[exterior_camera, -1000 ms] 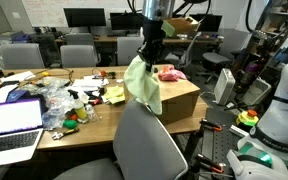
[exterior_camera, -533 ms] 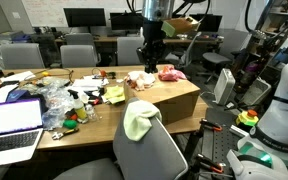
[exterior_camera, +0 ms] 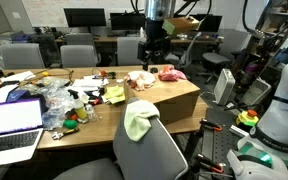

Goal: Pick up the clothes on top of the box and put them on the head rest of the chair

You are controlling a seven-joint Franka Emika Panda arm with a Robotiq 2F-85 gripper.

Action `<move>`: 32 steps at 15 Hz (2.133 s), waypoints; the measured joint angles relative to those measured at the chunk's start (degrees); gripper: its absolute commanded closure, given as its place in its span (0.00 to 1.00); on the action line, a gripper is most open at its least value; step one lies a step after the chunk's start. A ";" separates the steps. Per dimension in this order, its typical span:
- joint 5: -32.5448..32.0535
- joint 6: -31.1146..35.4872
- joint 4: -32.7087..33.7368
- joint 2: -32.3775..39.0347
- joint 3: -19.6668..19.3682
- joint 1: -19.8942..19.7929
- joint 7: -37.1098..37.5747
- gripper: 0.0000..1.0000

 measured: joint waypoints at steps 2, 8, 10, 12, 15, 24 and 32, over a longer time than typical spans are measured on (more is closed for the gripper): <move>2.20 -0.20 -0.04 0.15 -3.09 -1.23 -0.36 0.00; 11.54 -1.71 0.20 2.04 -13.63 -7.32 -3.47 0.00; 14.12 -2.33 0.87 3.74 -16.01 -9.10 -3.62 0.00; 16.18 -2.39 1.77 5.87 -17.82 -10.57 -3.58 0.00; 18.76 -2.26 3.60 9.35 -19.40 -12.05 -3.40 0.00; 19.62 -2.08 10.65 19.98 -22.14 -14.97 5.52 0.00; 21.62 2.00 12.02 26.34 -25.35 -17.53 13.78 0.00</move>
